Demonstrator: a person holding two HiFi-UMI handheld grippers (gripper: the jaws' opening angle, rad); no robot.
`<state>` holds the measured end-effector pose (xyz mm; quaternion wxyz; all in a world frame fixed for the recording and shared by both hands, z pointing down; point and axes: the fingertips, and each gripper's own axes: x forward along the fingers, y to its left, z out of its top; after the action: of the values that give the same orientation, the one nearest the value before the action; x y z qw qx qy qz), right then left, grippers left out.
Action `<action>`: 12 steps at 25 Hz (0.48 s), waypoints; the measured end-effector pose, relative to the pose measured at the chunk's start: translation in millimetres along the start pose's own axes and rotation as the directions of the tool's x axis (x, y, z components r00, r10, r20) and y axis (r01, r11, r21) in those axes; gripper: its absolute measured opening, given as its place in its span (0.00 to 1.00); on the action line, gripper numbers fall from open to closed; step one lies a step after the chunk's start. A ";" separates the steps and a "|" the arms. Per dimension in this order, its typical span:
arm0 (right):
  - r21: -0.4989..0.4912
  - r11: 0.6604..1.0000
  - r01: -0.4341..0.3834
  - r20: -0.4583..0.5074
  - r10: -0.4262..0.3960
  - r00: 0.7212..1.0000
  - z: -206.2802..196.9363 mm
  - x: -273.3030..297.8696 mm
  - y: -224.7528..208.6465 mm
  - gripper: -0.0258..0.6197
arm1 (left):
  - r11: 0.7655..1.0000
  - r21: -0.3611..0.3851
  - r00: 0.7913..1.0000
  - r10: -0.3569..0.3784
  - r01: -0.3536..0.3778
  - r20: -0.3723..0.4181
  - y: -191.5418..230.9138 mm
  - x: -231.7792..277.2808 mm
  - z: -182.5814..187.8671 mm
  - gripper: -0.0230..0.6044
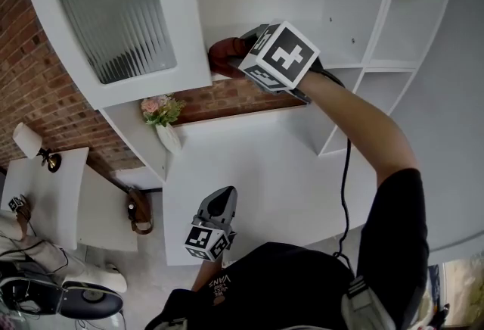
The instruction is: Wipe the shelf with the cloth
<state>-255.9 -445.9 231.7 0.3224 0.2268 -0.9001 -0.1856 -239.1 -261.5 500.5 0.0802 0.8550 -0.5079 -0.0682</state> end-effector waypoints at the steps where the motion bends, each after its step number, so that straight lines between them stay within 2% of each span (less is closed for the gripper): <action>1: -0.002 1.000 0.005 -0.004 -0.005 1.000 -2.5 -0.8 -1.1 0.20 | 1.000 -0.001 1.000 0.001 -0.001 0.000 -0.4 -0.3 -0.5 0.05; 6: -0.008 0.999 0.050 -0.040 -0.051 0.998 -24.3 -13.7 -14.6 0.20 | 1.000 0.006 1.000 -0.029 0.029 -0.007 -9.9 6.7 -1.0 0.05; 12: 0.007 0.988 0.151 -0.109 -0.150 0.983 -70.7 -49.6 -45.7 0.20 | 0.995 0.011 0.995 -0.099 0.099 -0.032 -29.8 22.6 -4.5 0.05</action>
<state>-161.6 -470.9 236.3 0.3539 0.3064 -0.8630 -0.1898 -202.0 -267.0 497.9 0.0792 0.8805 -0.4641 -0.0556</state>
